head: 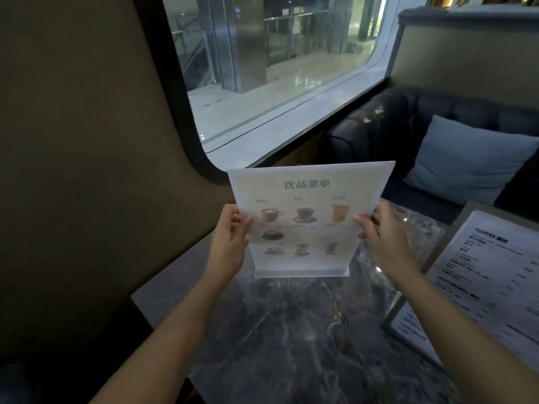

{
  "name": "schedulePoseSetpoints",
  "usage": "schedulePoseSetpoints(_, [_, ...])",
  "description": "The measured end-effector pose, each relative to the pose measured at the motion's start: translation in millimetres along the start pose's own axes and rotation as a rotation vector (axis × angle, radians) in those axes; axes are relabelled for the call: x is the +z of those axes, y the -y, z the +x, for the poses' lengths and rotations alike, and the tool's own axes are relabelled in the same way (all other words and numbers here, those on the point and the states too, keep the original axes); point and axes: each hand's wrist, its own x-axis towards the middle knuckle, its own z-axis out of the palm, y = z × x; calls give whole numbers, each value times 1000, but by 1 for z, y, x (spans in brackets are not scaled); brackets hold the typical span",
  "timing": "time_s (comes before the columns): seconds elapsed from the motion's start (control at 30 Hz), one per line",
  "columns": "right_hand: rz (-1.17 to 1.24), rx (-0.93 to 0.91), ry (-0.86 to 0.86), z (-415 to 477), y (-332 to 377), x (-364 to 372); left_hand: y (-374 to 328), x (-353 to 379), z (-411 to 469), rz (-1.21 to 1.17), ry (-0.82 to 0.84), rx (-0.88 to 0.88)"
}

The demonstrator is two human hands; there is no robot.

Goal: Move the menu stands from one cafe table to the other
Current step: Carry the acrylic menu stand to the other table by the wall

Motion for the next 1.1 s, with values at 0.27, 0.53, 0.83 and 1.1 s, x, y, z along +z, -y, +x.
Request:
schedulePoseSetpoints(0.27, [21, -101, 52, 19, 38, 61, -6, -66, -12, 5, -144, 6])
schedulePoseSetpoints(0.53, [45, -210, 261, 41, 84, 148, 13, -139, -26, -1, -327, -82])
schedulePoseSetpoints(0.83, [41, -178, 419, 49, 102, 228, 39, -186, -34, 41, -492, -189])
schedulePoseSetpoints(1.1, [97, -83, 541, 53, 95, 258, 61, -187, -39, 68, -540, -215])
